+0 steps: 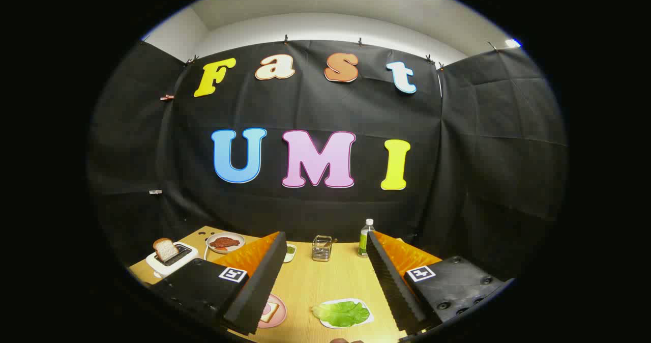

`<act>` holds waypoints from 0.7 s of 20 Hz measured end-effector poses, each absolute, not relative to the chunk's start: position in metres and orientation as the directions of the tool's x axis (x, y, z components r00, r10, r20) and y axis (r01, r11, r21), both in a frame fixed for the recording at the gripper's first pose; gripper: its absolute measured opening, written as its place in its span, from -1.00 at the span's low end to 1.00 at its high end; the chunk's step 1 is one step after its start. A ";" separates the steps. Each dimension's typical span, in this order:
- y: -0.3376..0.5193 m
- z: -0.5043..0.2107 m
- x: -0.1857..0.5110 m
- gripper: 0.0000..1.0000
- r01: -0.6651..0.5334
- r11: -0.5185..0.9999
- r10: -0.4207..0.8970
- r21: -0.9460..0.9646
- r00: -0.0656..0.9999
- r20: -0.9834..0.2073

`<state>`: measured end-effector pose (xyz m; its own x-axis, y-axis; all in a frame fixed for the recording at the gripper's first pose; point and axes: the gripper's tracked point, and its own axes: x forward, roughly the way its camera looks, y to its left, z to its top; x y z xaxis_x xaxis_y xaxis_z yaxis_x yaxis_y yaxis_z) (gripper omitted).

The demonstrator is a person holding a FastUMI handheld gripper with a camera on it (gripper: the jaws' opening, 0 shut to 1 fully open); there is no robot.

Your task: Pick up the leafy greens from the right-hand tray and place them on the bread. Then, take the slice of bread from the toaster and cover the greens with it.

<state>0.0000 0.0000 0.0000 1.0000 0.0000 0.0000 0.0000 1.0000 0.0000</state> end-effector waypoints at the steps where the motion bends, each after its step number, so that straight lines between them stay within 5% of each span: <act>1: 0.001 0.000 -0.001 0.95 0.009 1.000 -0.009 -0.001 1.000 0.000; 14: 0.015 -0.018 -0.005 0.95 0.057 0.998 -0.057 0.000 0.996 -0.071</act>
<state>-0.0046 0.0155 -0.0177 0.9959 -0.0573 -0.0706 0.0574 0.9983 -0.0002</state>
